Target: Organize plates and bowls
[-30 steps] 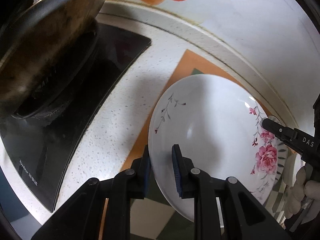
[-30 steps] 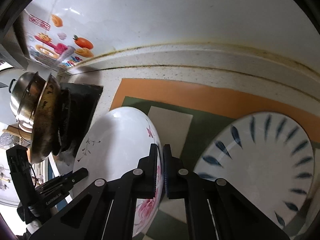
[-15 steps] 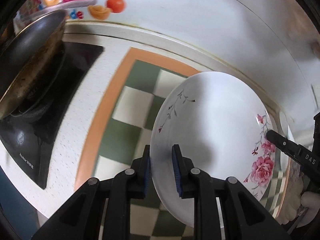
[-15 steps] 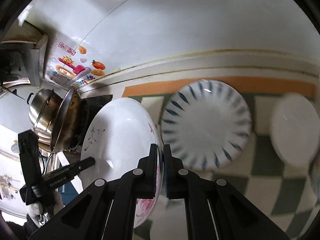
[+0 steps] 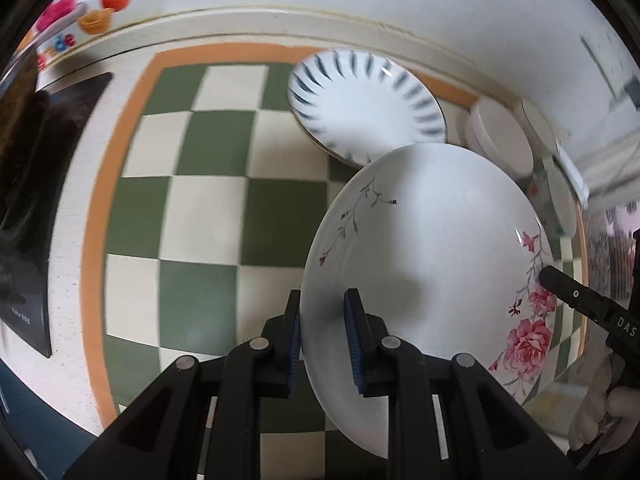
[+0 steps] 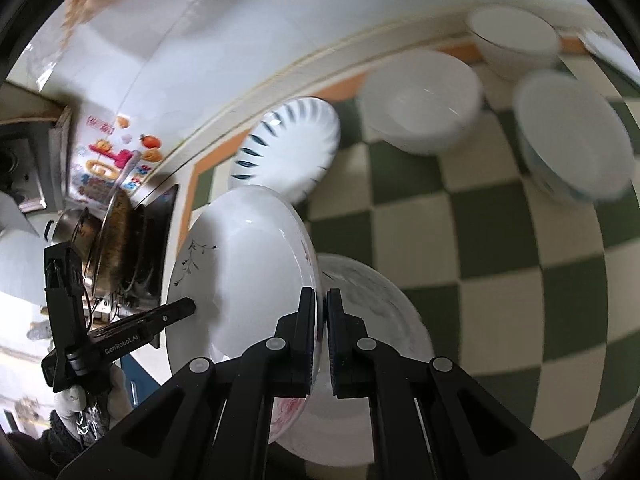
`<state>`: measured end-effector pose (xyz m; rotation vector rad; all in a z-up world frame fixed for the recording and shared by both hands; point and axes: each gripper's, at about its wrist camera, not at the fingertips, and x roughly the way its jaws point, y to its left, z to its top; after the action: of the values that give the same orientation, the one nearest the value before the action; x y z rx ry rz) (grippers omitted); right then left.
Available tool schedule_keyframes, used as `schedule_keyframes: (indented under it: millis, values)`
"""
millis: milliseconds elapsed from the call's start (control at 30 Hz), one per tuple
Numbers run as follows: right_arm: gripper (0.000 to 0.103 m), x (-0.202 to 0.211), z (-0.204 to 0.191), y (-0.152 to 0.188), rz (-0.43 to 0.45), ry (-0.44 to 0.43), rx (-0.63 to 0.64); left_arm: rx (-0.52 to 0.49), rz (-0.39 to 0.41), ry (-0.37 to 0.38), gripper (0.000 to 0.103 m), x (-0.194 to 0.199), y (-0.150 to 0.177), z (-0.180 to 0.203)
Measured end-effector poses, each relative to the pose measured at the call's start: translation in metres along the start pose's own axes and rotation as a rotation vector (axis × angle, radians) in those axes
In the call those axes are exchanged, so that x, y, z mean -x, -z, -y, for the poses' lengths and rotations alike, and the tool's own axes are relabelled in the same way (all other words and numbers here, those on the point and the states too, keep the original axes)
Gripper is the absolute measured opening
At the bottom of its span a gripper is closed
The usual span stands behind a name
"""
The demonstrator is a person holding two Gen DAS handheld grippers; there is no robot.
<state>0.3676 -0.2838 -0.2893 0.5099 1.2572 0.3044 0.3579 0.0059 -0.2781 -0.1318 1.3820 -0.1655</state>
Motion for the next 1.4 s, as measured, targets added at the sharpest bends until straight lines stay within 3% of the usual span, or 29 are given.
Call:
schedule_keyframes:
  millis: [400,767,1133,1400]
  values:
    - [0.007,-0.023,0.048,0.035,-0.063,0.042,-0.071,-0.080,-0.075,-0.061,0.019,-0.036,0.015,0.023]
    - [0.007,-0.028,0.047,0.039,-0.092,0.077,-0.051,-0.094,-0.108,-0.091,0.021,-0.048,0.021,0.028]
    - [0.008,-0.034,0.052,0.042,-0.133,0.097,-0.055,-0.087,-0.134,-0.081,0.021,-0.055,0.026,0.022]
    - [0.010,-0.033,0.055,0.035,-0.190,0.093,-0.128,-0.052,-0.153,-0.055,0.021,-0.056,0.027,0.010]
